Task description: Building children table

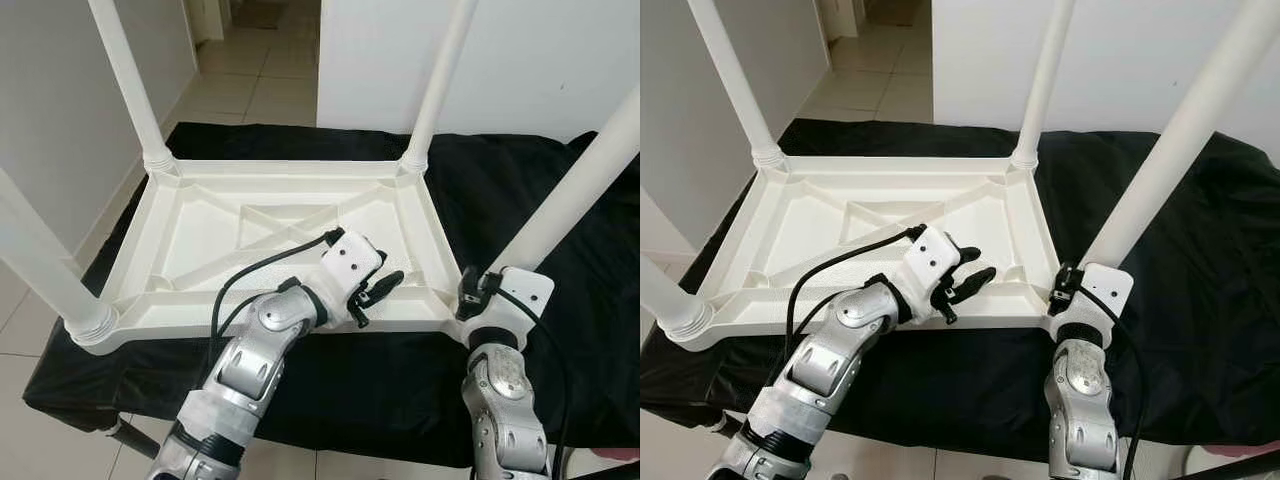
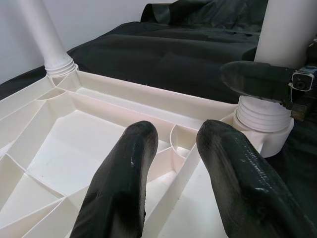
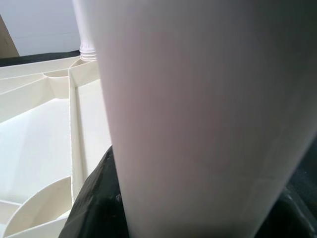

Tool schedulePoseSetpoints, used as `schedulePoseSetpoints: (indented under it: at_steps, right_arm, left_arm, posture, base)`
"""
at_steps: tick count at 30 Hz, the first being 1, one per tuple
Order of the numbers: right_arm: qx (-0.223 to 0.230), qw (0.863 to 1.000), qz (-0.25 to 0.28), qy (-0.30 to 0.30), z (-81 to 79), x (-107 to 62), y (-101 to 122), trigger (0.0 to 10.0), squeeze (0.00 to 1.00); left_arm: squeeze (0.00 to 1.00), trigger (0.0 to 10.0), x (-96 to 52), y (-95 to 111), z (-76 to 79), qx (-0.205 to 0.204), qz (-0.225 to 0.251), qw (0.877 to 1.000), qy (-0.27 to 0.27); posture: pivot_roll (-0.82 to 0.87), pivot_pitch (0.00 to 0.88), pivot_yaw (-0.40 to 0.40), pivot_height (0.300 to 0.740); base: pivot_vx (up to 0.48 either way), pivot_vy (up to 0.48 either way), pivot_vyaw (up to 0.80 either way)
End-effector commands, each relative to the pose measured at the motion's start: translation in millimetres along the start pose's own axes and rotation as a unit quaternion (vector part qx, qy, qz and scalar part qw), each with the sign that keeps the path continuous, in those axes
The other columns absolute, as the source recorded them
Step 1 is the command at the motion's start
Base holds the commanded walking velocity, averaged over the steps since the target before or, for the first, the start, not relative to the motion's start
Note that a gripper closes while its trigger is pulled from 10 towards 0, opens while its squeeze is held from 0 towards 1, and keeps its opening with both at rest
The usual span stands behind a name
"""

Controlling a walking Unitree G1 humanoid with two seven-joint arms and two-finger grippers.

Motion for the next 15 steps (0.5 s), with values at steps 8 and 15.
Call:
schedulePoseSetpoints:
  at_steps: [8,15]
  right_arm:
    - [0.033,0.998,-0.003,0.045,-17.7,-5.9,-1.0,10.0,1.0]
    - [0.033,0.997,0.026,0.071,-12.5,-1.9,8.5,10.0,1.0]
  left_arm:
    - [0.0,10.0,-1.6,3.8,-16.1,0.007,0.009,0.998,0.055]
    - [0.0,10.0,-5.3,7.7,-21.2,0.001,0.015,0.998,0.065]
  posture:
    - [-0.19,0.0,0.009,0.74]
    - [-0.18,0.0,0.005,0.74]
  base:
    - [0.0,0.0,0.0]
    - [0.0,0.0,0.0]
Point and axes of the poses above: a point about 5 cm out from each wrist's last joint towards the gripper, its own x axis pointing out of the wrist towards the gripper, its own y axis along the axis of the wrist's last joint, z = x × y, the point moved 6 cm from there along x, pointing out of the wrist towards the gripper, and after that the axes turned 14 degrees about -x, right-handed, at the moved point
